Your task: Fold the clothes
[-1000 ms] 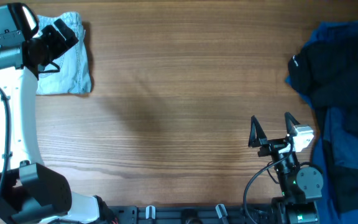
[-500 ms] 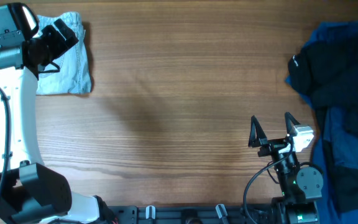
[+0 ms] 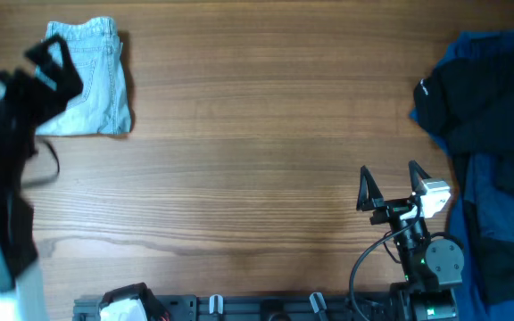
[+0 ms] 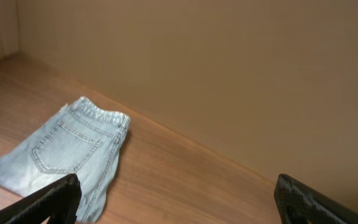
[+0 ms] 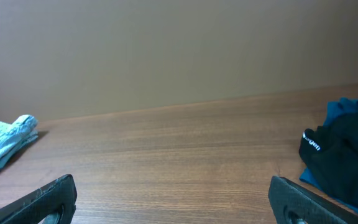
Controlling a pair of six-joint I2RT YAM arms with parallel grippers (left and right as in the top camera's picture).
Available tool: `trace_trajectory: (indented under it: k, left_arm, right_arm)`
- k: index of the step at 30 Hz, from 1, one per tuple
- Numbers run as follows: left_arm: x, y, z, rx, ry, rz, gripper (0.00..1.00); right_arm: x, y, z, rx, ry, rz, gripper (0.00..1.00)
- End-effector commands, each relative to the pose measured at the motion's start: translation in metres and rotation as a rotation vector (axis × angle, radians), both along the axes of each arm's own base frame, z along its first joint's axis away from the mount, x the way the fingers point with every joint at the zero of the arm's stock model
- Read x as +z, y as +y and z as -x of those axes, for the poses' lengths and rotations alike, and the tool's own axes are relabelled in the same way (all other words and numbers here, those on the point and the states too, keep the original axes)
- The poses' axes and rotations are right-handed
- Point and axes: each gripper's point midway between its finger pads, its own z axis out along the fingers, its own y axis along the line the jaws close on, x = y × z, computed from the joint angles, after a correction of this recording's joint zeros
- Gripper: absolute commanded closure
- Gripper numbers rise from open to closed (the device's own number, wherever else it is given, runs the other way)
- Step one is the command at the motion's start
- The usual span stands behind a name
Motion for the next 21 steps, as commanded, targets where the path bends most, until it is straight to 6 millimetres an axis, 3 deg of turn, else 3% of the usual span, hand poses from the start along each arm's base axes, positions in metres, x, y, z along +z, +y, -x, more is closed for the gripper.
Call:
trace_trajectory:
  k: [1, 3, 6, 8, 11, 15, 18, 21]
  left_arm:
    - [0.017, -0.013, 0.048, -0.008, -0.053, -0.013, 0.0]
    - [0.016, -0.021, 0.074, -0.013, -0.055, -0.012, 0.0]
    - [-0.005, -0.036, 0.11, -0.048, 0.015, 0.005, 0.0]
    - [-0.029, -0.043, 0.127, -0.066, 0.086, 0.023, 0.0]
    - [-0.065, -0.053, 0.138, -0.106, 0.173, 0.052, 0.0]
    - [-0.11, -0.06, 0.135, -0.147, 0.245, 0.088, 0.0]
    - [-0.153, -0.062, 0.119, -0.176, 0.255, 0.104, 0.0]
    - [-0.183, -0.067, 0.099, -0.223, 0.195, 0.109, 0.0]
  right_arm:
    - [0.002, -0.002, 0.0, -0.013, -0.007, -0.015, 0.0]
    - [0.002, -0.002, 0.0, -0.013, -0.007, -0.015, 0.0]
    - [0.002, -0.002, 0.0, -0.013, -0.007, -0.015, 0.0]
    - [0.002, -0.002, 0.0, -0.013, -0.007, -0.015, 0.0]
    - [0.002, -0.002, 0.0, -0.013, -0.007, -0.015, 0.0]
    - [0.002, -0.002, 0.0, -0.013, -0.007, -0.015, 0.0]
    - [0.002, -0.002, 0.0, -0.013, -0.007, -0.015, 0.0]
    - [0.002, -0.002, 0.0, -0.013, -0.007, -0.015, 0.0]
